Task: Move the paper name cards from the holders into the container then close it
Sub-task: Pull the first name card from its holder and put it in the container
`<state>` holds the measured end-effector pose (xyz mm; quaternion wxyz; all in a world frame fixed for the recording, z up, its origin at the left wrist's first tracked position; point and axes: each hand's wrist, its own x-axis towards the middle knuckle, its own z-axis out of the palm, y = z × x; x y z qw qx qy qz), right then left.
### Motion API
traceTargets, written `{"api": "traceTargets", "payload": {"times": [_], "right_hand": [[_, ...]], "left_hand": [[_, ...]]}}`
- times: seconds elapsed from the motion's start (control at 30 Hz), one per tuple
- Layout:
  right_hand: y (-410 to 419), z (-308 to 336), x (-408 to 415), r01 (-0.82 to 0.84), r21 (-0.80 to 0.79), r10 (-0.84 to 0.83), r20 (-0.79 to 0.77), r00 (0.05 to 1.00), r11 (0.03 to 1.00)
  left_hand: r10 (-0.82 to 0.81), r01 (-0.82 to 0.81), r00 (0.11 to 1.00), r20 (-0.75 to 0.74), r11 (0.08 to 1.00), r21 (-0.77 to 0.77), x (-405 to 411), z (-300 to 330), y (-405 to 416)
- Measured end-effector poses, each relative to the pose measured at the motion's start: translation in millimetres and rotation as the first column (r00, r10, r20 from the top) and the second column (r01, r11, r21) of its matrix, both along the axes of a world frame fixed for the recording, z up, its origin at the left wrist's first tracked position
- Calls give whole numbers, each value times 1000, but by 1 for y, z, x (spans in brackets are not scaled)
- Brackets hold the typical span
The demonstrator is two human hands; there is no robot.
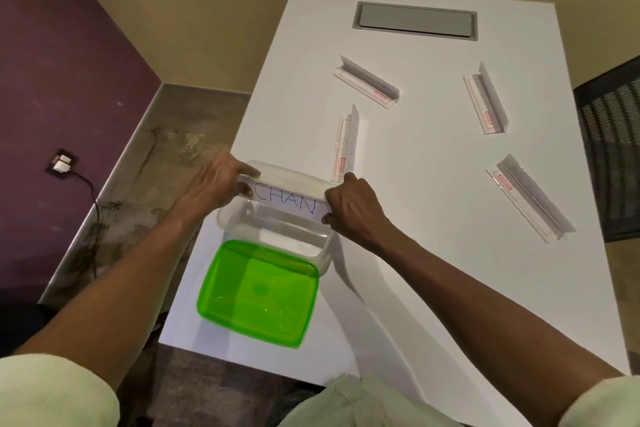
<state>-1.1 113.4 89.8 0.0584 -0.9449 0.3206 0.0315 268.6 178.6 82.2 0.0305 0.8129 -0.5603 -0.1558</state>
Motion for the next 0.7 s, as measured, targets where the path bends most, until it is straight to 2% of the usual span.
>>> {"api": "traceTargets", "payload": {"times": [0.23, 0.43, 0.7], "right_hand": [[17, -10, 21, -44, -9, 44, 11, 999, 999], [20, -29, 32, -105, 16, 106, -59, 993, 994], [26, -49, 42, -148, 38, 153, -190, 970, 988]], "left_hand": [[-56, 54, 998, 40, 997, 52, 13, -9, 11], [-184, 165, 977, 109, 973, 160, 3, -6, 9], [-349, 289, 927, 134, 897, 334, -10, -13, 6]]}}
